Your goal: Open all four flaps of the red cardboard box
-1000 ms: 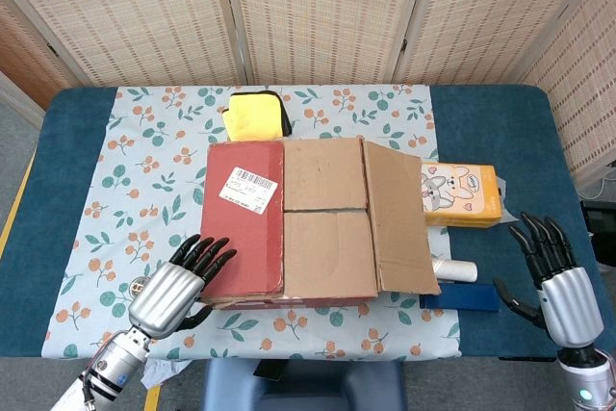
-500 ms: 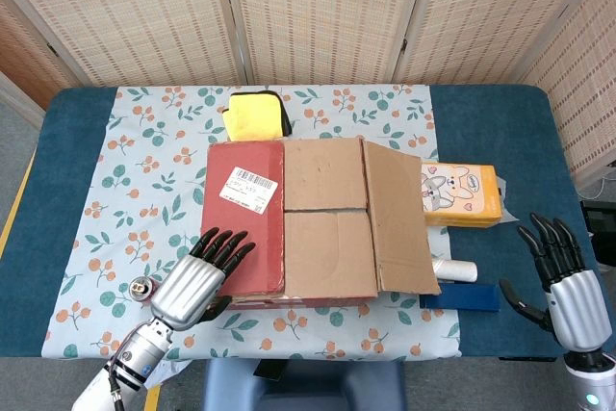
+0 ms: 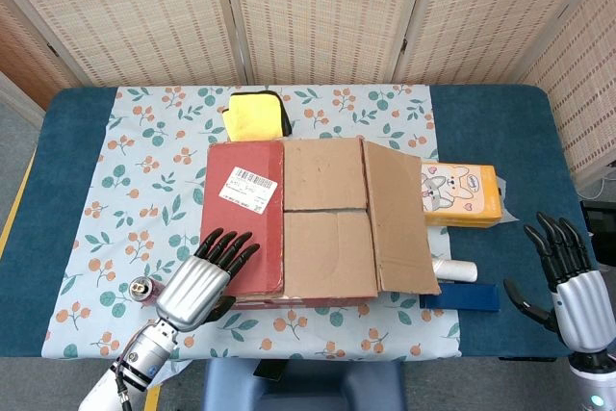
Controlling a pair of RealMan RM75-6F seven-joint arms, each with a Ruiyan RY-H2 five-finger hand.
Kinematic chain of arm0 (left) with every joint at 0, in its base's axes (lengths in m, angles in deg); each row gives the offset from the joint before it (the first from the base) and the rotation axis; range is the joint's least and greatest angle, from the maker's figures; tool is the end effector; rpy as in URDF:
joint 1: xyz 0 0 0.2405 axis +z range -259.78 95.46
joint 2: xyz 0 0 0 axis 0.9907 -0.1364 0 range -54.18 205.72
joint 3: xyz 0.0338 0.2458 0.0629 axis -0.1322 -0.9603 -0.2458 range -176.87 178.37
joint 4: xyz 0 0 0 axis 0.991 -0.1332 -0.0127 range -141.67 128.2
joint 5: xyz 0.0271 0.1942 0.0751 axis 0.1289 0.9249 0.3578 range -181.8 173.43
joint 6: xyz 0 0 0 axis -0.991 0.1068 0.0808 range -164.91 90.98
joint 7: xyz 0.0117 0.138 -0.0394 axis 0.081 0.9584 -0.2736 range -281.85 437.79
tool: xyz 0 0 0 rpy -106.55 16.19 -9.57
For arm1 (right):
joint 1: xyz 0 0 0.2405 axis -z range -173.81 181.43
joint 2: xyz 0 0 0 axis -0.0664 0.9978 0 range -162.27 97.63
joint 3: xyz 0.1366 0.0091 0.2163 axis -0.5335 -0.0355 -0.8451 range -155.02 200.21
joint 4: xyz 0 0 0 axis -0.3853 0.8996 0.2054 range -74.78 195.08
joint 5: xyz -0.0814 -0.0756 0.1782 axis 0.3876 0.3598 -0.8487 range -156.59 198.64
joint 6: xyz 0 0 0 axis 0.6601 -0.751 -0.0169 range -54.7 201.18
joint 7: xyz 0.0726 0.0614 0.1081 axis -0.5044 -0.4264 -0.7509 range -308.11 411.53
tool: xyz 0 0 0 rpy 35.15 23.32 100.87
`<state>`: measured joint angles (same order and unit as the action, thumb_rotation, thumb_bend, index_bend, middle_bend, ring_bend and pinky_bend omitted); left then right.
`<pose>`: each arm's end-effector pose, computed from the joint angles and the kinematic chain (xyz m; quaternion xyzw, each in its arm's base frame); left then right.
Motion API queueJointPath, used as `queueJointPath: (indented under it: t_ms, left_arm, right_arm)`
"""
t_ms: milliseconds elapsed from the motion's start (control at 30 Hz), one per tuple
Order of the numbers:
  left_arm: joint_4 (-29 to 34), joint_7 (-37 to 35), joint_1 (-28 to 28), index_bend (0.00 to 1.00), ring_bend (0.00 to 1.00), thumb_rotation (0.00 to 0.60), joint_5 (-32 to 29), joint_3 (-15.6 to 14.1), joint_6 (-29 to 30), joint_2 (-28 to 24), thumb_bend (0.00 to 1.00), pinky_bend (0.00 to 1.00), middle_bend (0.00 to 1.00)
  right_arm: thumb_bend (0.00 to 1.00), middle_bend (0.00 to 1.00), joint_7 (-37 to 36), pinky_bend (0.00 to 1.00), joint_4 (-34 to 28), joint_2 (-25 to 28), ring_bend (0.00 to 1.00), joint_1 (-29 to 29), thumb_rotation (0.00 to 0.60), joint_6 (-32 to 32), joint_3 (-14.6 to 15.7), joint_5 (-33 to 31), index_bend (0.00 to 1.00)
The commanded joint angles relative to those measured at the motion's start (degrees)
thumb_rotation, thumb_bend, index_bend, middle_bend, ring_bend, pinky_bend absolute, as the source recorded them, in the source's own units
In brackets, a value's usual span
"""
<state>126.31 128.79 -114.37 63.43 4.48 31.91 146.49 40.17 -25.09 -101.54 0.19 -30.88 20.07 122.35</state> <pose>-0.0785 0.2133 0.0728 -0.7838 -0.3084 -0.3708 0.3912 -0.2781 -0.1624 0.1676 0.5697 -0.2948 0.5721 0.5111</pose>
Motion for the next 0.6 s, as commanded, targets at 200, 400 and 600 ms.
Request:
queueJointPath:
  t_ms: [200, 400, 600]
  left_arm:
    - [-0.1, 0.0, -0.7, 0.0, 0.0, 0.6, -0.2, -0.4, 0.6, 0.5, 0.4, 0.07, 0.04]
    - [-1.8, 0.0, -1.3, 0.0, 0.0, 0.6, 0.2, -0.6, 0.9, 2.3, 0.4, 0.08, 0.04]
    - [-3.1, 1.3, -2.3, 0.0, 0.0, 0.6, -0.4, -0.5, 1.3, 4.7, 0.4, 0.08, 0.04]
  right_arm:
    - [0.38, 0.0, 0.2, 0.0, -0.2, -0.1, 0.0, 0.0, 0.6, 0.4, -0.1, 0.0, 0.0]
    - [0.38, 0.0, -0.5, 0.0, -0.4, 0.3, 0.0, 0.3, 0.6, 0.0, -0.3, -0.3, 0.0]
    - [0.38, 0.0, -1.8, 0.0, -0.6, 1.0, 0.0, 1.0, 0.6, -1.1, -0.5, -0.4, 0.0]
